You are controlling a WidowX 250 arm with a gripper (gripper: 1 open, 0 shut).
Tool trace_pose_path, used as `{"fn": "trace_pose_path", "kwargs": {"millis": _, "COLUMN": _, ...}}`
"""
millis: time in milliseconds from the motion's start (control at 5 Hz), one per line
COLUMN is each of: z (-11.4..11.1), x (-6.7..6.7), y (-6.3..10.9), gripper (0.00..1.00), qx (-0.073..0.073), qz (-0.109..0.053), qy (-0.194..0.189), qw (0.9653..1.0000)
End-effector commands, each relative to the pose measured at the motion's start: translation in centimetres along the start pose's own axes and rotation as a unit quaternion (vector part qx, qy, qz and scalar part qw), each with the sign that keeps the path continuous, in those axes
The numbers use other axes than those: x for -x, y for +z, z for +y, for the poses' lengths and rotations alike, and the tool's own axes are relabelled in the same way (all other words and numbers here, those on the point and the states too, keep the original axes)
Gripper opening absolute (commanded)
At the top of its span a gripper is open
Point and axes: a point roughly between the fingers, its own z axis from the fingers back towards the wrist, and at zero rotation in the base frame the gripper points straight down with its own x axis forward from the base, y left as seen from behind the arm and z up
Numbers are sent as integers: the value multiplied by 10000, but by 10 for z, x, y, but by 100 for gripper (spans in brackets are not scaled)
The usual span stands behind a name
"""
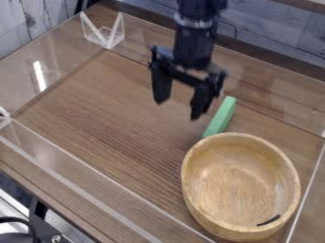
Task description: Put green stick into wooden bowl
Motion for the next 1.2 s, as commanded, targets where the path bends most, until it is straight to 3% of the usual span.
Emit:
{"fn": "trace_pose_path", "kwargs": {"millis": 0, "z": -7, "x": -1, "y": 0, "gripper": 100, "qx": 15, "qz": -228, "qy": -256, "qw": 9994}}
{"fn": "trace_pose_path", "kwargs": {"millis": 200, "z": -7, "x": -4, "y": 0, "gripper": 100, "qx": -4, "qz": -394, "qy": -310, "qw": 9987}}
{"fn": "trace_pose_path", "kwargs": {"millis": 1000, "z": -4, "x": -12, "y": -13, "gripper": 100, "qx": 12, "qz": -587, "qy": -319, "qw": 9978}}
